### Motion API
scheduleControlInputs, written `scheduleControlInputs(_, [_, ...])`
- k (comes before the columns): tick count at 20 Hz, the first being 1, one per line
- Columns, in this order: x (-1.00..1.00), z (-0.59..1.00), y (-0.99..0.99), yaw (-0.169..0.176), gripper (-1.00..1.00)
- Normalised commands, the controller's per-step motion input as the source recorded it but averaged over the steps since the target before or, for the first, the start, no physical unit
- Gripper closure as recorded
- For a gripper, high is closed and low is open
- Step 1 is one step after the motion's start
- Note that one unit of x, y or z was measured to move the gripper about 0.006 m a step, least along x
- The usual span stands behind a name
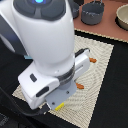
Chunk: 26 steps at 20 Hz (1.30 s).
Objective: Place the bread, butter, and milk from the table onto the serving area.
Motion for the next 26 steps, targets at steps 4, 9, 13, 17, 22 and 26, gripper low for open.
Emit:
scheduleControlInputs(4, [-0.39, 0.2, 0.54, 0.053, -1.0])
scheduleControlInputs(9, [-0.37, 0.06, 0.59, 0.048, -1.0])
scheduleControlInputs(13, [-0.43, 0.0, 0.62, 0.072, -1.0])
scheduleControlInputs(17, [-0.44, 0.0, 0.56, 0.069, -1.0])
scheduleControlInputs(22, [-0.53, -0.04, 0.54, 0.055, -1.0])
scheduleControlInputs(26, [-0.72, -0.23, 0.5, 0.054, -1.0])
